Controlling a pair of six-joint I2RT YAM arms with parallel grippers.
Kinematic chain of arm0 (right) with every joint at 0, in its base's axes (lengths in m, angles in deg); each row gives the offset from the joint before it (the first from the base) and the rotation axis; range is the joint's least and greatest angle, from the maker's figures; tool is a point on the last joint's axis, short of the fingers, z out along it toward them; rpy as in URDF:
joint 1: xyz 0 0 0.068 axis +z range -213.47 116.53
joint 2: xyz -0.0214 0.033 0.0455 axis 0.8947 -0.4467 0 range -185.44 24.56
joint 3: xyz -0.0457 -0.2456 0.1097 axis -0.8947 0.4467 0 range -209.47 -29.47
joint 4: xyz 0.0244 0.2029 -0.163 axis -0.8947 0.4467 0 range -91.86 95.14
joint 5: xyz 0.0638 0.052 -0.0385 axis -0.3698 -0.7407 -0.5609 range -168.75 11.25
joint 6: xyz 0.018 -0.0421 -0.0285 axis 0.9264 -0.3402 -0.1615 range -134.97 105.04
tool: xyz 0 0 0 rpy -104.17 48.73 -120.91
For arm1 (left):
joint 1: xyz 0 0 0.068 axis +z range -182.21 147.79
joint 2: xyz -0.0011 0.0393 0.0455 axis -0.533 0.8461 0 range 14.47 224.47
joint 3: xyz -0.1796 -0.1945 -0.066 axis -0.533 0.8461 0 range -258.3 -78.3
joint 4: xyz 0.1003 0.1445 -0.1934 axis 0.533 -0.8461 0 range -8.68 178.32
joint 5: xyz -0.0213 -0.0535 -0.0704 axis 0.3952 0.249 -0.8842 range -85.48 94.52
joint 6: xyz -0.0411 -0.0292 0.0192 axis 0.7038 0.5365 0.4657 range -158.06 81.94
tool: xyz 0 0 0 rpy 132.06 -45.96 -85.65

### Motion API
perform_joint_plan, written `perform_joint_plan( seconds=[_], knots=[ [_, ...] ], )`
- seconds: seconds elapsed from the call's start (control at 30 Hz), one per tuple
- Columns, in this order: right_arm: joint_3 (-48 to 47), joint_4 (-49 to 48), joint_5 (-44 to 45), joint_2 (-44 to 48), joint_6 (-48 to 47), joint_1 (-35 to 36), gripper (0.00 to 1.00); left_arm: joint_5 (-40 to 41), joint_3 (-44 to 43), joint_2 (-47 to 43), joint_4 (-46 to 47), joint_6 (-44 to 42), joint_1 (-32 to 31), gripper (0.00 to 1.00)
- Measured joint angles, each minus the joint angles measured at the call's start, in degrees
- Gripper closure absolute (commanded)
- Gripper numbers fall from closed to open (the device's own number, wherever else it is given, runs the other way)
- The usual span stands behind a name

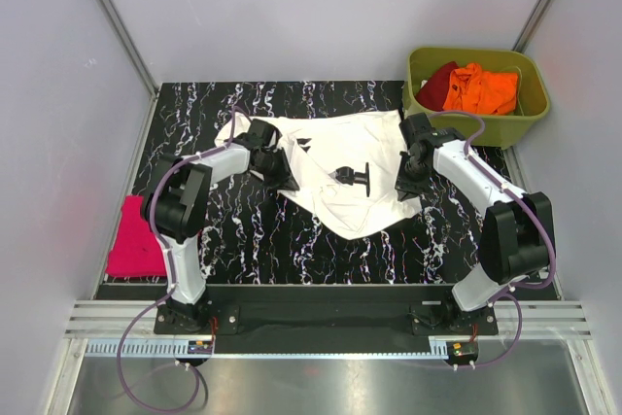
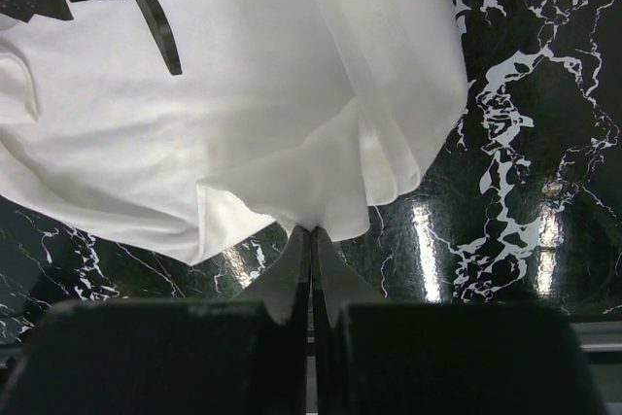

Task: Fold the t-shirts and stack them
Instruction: Flatten the tshirt out

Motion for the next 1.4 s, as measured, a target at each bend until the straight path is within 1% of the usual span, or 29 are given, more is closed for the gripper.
perform_joint_plan(
  seconds=[0.03,0.2,0.27,0.3,0.43,0.57,0.7,0.77,0.87,0.97,1.03,1.23,1.33,1.4],
  knots=[
    [0.0,0.0,-0.1,0.0,0.1,0.0,1.00,0.0,0.0,0.0,-0.1,0.0,0.0,1.00],
    [-0.1,0.1,0.1,0.0,0.1,0.0,1.00,1.6,-0.8,-2.8,-3.6,-1.1,0.0,1.00],
    [-1.0,0.7,0.8,0.0,0.2,0.0,1.00,3.7,-4.6,-5.7,-8.1,-2.3,0.1,1.00],
    [-1.7,0.8,1.1,0.0,0.2,0.0,1.00,4.0,-5.3,-6.3,-8.5,-2.4,0.1,1.00],
    [-8.0,1.6,2.6,-0.5,0.8,0.0,1.00,7.4,-16.1,-11.3,-12.7,-3.6,1.2,1.00],
    [-18.3,2.1,4.3,-3.8,1.9,0.0,1.00,9.8,-30.4,-13.6,-14.5,-4.9,3.5,1.00],
    [-28.3,2.8,7.9,-6.4,2.4,-0.2,1.00,10.4,-39.2,-15.0,-14.6,-6.0,6.9,1.00],
    [-32.5,3.0,9.6,-6.4,2.6,-0.6,1.00,10.1,-41.5,-15.6,-13.3,-6.1,9.0,1.00],
    [-38.3,1.6,12.2,-5.8,2.6,-1.5,1.00,9.4,-42.4,-16.5,-9.6,-5.9,12.2,1.00],
    [-40.9,-1.7,14.1,-4.0,2.4,-2.0,1.00,8.7,-44.8,-16.5,-6.6,-5.1,14.3,1.00],
    [-41.1,-5.6,14.8,-1.9,2.0,-2.3,1.00,8.2,-48.1,-16.3,-5.4,-4.7,15.1,1.00],
    [-41.2,-18.9,15.3,4.7,-0.5,-2.3,1.00,7.1,-58.5,-16.3,3.0,-4.6,16.4,1.00],
    [-42.5,-25.1,14.3,5.2,-2.5,-2.3,1.00,7.2,-62.5,-16.3,7.5,-4.9,17.8,1.00],
    [-44.5,-28.5,13.7,3.9,-3.6,-2.3,1.00,7.4,-64.7,-16.0,10.5,-4.9,19.2,1.00]
  ],
)
